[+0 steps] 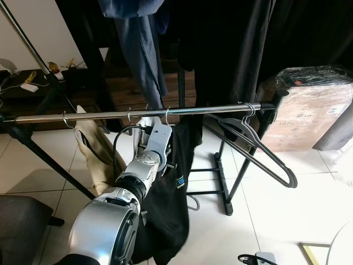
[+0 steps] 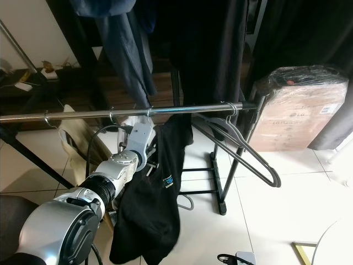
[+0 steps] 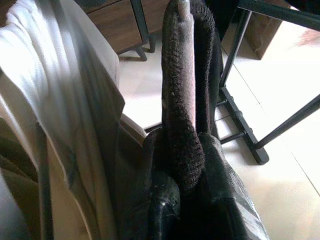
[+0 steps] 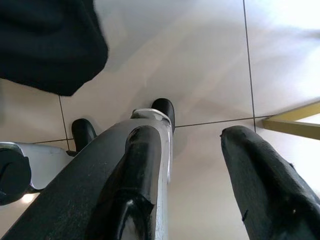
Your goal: Hang hanger
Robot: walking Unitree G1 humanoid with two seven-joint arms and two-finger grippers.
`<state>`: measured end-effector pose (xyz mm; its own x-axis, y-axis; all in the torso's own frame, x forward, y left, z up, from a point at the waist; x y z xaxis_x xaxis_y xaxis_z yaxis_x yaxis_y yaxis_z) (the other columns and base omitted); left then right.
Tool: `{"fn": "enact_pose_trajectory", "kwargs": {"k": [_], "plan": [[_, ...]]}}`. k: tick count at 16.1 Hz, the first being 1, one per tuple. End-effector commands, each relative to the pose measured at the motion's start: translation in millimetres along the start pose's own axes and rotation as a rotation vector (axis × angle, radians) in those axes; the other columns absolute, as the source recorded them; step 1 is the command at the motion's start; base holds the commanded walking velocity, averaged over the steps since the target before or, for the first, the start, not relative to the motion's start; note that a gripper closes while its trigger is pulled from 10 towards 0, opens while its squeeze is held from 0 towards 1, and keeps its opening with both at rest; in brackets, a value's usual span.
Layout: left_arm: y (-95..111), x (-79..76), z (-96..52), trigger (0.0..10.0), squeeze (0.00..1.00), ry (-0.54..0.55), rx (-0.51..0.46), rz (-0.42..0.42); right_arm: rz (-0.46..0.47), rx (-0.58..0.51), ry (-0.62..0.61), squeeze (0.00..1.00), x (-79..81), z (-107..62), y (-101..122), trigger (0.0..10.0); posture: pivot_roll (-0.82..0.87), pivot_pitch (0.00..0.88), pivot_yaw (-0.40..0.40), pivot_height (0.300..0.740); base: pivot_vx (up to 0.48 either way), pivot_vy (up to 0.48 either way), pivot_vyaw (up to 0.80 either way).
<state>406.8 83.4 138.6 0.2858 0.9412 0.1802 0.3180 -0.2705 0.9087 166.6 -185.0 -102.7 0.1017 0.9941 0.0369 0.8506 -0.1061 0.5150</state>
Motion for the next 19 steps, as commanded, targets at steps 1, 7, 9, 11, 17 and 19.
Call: {"fn": "enact_pose_trajectory", "kwargs": {"k": [1,7,9,11,17,19], "plan": [[-8,-2.8,0.2,10.0,0.0,0.0,0.043,-0.012,0.021,0.133,0.003,0.0,2.2,-6.4,-40,10.0,-0.23,0.236,0.057,0.74,0.0,0.0,0.0],[-18,-5.9,0.0,10.0,0.0,0.02,0.099,-0.039,0.024,0.153,0.006,0.0,1.2,-8.9,-49,10.0,-0.24,0.263,0.05,0.74,0.0,0.0,0.0],[-30,-6.8,-0.8,10.0,0.0,0.014,0.136,-0.03,0.02,0.161,0.011,0.0,0.4,-10.1,-53,10.0,-0.24,0.28,0.045,0.74,0.0,0.0,0.0],[-34,-5.8,-1.2,10.0,0.0,0.015,0.143,-0.027,0.015,0.165,0.012,0.0,0.0,-10.5,-54,10.0,-0.23,0.287,0.045,0.74,0.0,0.0,0.0],[-21,-7.0,-0.2,10.0,1.0,0.015,0.035,-0.129,0.006,0.16,0.019,0.0,0.5,-9.5,-51,10.0,-0.22,0.277,0.046,0.74,0.0,0.0,0.0],[-12,-8.0,-0.1,10.0,1.0,0.001,0.0,-0.131,0.006,0.154,0.02,0.0,1.1,-8.6,-48,10.0,-0.22,0.269,0.048,0.74,0.0,0.0,0.0]]}}
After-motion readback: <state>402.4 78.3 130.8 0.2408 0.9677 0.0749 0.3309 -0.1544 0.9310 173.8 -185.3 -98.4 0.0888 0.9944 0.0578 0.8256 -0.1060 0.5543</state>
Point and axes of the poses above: a point about 5 cm out from each wrist's last joint towards the gripper, its own z axis pointing out of the wrist towards the gripper, its own y axis along the axis of the wrist's last joint, x = y × z, the point moved 1 cm from there along z, pointing out of the wrist towards the gripper, and after that the axes turned 2 degrees about z, right-handed, at the moved point
